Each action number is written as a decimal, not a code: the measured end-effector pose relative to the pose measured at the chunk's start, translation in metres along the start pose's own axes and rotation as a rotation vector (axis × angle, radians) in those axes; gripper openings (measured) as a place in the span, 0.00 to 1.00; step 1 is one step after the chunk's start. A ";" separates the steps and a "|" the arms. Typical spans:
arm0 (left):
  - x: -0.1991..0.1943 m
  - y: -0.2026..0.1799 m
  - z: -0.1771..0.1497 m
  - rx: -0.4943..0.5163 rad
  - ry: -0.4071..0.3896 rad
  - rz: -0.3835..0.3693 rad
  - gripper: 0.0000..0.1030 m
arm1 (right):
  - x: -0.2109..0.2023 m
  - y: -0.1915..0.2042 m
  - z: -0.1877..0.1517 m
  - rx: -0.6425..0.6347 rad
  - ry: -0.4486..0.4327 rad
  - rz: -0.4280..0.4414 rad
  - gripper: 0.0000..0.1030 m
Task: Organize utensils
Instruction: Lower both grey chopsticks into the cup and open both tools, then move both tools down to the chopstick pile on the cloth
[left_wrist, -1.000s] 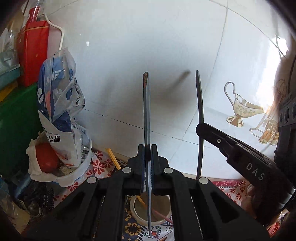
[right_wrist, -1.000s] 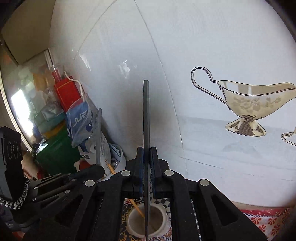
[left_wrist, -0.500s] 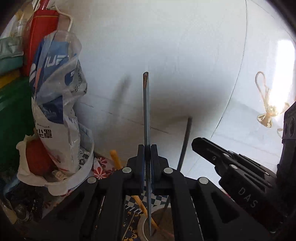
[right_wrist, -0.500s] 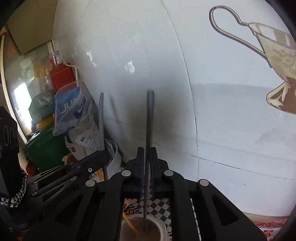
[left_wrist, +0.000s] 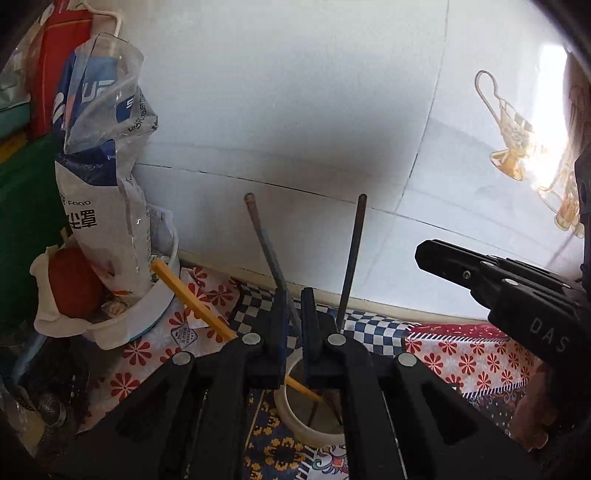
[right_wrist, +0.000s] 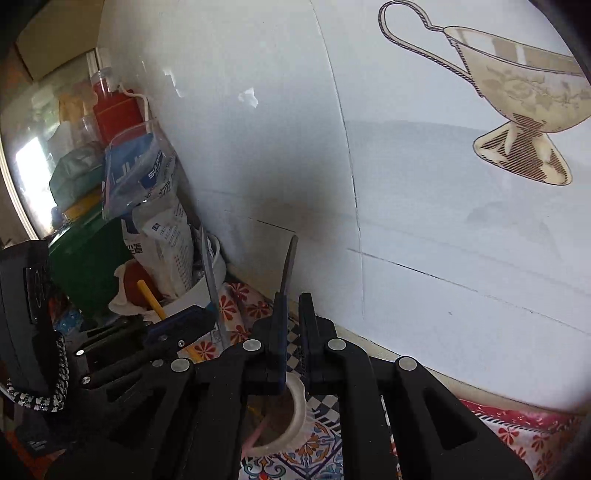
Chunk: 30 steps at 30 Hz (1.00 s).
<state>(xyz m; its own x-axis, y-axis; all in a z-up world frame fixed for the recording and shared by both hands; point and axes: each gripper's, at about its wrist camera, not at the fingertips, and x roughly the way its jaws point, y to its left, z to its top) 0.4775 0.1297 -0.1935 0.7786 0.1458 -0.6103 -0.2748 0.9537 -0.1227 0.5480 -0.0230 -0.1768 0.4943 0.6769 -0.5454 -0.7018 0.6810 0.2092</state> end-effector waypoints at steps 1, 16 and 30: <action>-0.005 -0.001 0.000 0.002 0.004 -0.005 0.04 | -0.003 0.000 0.000 0.000 0.009 -0.008 0.05; -0.099 -0.001 -0.012 0.042 0.049 -0.012 0.45 | -0.078 0.022 -0.026 -0.019 0.054 -0.128 0.26; -0.134 -0.002 -0.079 0.095 0.226 -0.060 0.54 | -0.138 0.037 -0.099 0.013 0.148 -0.266 0.30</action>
<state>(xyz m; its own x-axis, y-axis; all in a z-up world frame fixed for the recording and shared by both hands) 0.3294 0.0877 -0.1731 0.6430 0.0354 -0.7650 -0.1687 0.9810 -0.0964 0.4027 -0.1183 -0.1746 0.5793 0.4272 -0.6942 -0.5508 0.8329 0.0530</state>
